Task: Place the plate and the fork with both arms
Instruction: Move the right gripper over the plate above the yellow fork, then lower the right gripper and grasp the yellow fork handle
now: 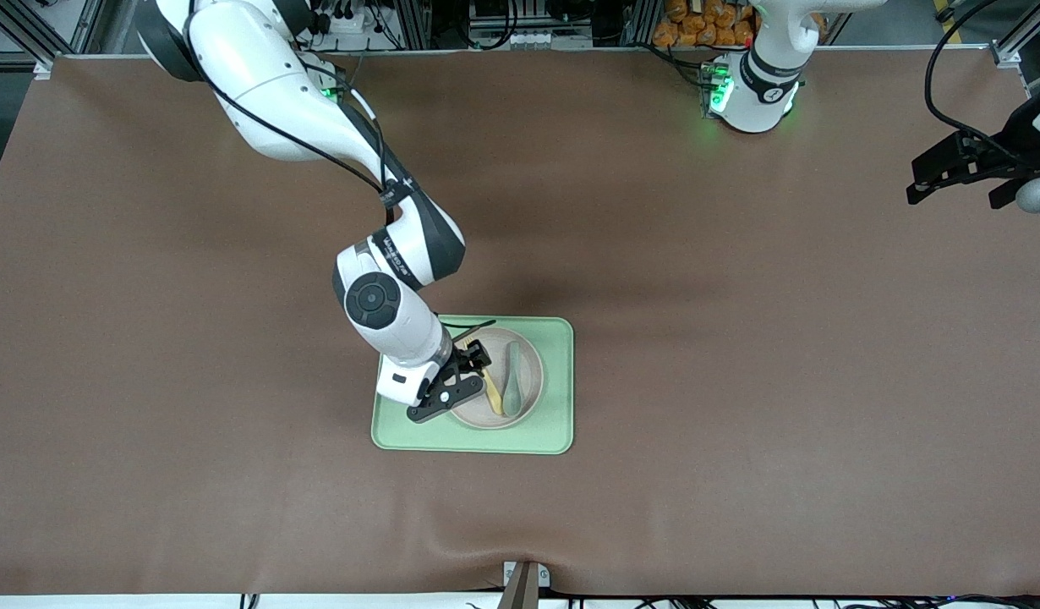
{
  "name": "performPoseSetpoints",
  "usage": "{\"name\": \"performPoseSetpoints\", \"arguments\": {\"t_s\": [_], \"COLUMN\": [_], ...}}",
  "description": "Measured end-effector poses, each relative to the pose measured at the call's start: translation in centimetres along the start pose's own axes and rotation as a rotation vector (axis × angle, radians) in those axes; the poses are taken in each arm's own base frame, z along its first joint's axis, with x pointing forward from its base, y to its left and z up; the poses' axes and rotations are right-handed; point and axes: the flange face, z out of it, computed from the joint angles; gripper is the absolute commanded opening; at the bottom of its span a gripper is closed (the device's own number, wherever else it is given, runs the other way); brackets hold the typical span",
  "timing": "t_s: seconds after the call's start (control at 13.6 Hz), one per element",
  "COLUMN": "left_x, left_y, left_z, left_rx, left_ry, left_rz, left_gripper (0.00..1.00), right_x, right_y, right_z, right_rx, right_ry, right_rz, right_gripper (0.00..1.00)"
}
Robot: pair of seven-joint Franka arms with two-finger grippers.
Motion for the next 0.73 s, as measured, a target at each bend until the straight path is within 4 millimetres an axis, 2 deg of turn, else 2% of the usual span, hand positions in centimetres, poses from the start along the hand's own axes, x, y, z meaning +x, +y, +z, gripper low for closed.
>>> {"name": "performPoseSetpoints", "arguments": {"t_s": [0.22,0.37,0.73], "left_x": [0.0,-0.1,-0.1], "left_y": [0.0,0.0,-0.5], "left_z": [-0.1,-0.2,-0.2], "left_rx": [0.000,0.000,0.000], "left_ry": [0.002,0.003,0.005], "left_rz": [0.000,-0.001,-0.010], "left_gripper": [1.00,1.00,1.00], "right_x": [-0.5,-0.8,-1.2], "right_y": [-1.4,-2.6,-3.6], "right_z": [2.5,3.4,4.2], "right_rx": [-0.029,-0.036,-0.046], "right_ry": [0.005,0.001,-0.006], "right_rz": [0.004,-0.003,-0.009], "right_gripper": [0.66,0.59,0.60]}}
